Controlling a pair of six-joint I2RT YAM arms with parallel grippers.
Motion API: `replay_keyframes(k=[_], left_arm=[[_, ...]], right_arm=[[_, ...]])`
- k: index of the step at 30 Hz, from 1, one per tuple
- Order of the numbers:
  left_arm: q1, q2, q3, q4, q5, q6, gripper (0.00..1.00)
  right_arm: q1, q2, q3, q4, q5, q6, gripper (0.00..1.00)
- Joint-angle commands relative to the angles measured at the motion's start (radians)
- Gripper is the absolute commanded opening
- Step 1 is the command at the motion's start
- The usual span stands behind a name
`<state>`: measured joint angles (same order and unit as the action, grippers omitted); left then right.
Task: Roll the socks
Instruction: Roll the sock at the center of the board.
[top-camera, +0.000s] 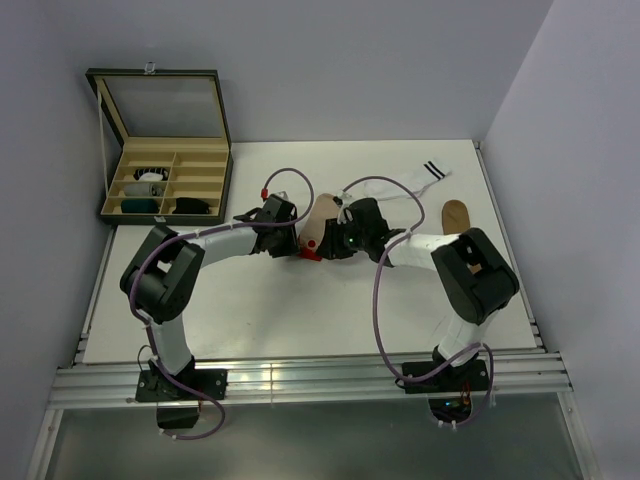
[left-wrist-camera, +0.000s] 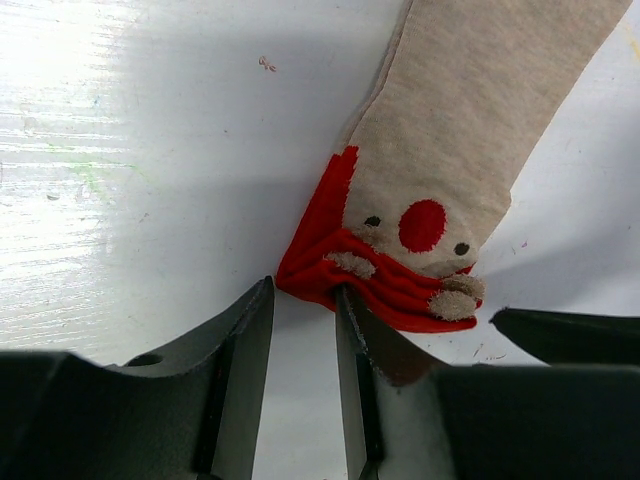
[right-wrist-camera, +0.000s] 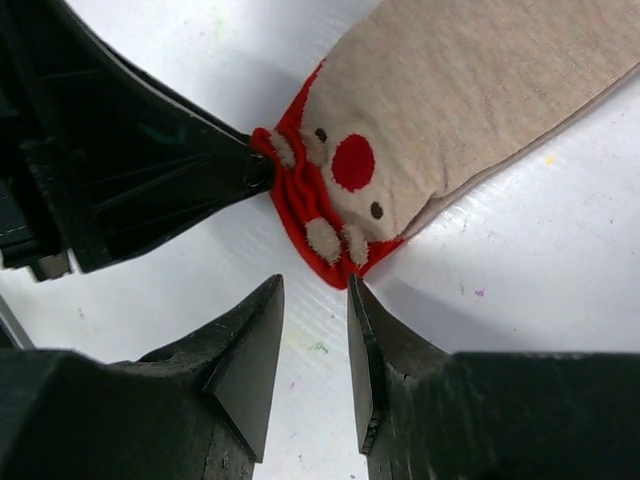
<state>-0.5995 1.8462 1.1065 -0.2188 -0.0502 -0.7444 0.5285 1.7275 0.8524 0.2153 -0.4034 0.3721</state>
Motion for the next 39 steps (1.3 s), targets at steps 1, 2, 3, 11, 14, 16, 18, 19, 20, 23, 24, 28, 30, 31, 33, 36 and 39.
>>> replay_keyframes(k=[1,2,3,11,14,16,18,19,20,23,24,28,30,31,33,36,39], left_arm=[[-0.002,0.038,0.001,-0.073,-0.039,0.027,0.37],[-0.002,0.038,0.001,-0.073,-0.037,0.027,0.37],[-0.002,0.038,0.001,-0.073,-0.037,0.027,0.37],[-0.002,0.035,0.000,-0.071,-0.039,0.025,0.37],[-0.002,0.033,-0.004,-0.070,-0.040,0.025,0.37],[-0.002,0.030,-0.005,-0.070,-0.042,0.023,0.37],[-0.002,0.019,-0.011,-0.065,-0.042,0.020,0.37],[-0.002,0.016,-0.013,-0.063,-0.045,0.019,0.37],[-0.002,0.004,-0.014,-0.059,-0.045,0.016,0.38],[0.000,-0.034,-0.036,-0.047,-0.054,-0.001,0.41],[0.001,-0.047,-0.049,-0.039,-0.059,-0.016,0.43],[0.003,-0.136,-0.108,-0.005,-0.083,-0.081,0.54],[0.004,-0.197,-0.160,0.030,-0.099,-0.131,0.57],[0.004,-0.215,-0.178,0.042,-0.100,-0.148,0.60],[0.006,-0.260,-0.230,0.065,-0.108,-0.199,0.60],[0.006,-0.301,-0.302,0.130,-0.105,-0.266,0.59],[0.009,-0.306,-0.339,0.171,-0.100,-0.312,0.55]], right_arm=[[0.010,0.027,0.051,0.033,0.034,-0.038,0.39],[0.010,0.038,0.056,0.032,0.037,-0.039,0.39],[0.010,0.043,0.062,0.033,0.037,-0.042,0.39],[0.010,0.096,0.092,0.032,0.037,-0.042,0.38],[0.010,0.110,0.108,0.026,0.035,-0.038,0.29],[0.010,0.129,0.122,0.004,0.032,-0.029,0.20],[0.010,0.145,0.129,-0.019,0.038,-0.012,0.13],[0.008,0.152,0.132,-0.033,0.040,-0.006,0.05],[0.008,0.159,0.135,-0.053,0.041,0.017,0.03],[0.002,0.187,0.154,-0.129,0.040,0.062,0.00],[0.002,0.194,0.172,-0.152,0.040,0.097,0.00],[0.001,0.222,0.178,-0.198,-0.018,0.246,0.00],[-0.001,0.237,0.156,-0.176,-0.075,0.353,0.00],[-0.001,0.242,0.145,-0.160,-0.096,0.387,0.00],[-0.001,0.250,0.108,-0.099,-0.135,0.485,0.00],[0.001,0.248,0.070,-0.041,-0.141,0.579,0.00],[0.008,0.247,0.050,-0.011,-0.126,0.633,0.00]])
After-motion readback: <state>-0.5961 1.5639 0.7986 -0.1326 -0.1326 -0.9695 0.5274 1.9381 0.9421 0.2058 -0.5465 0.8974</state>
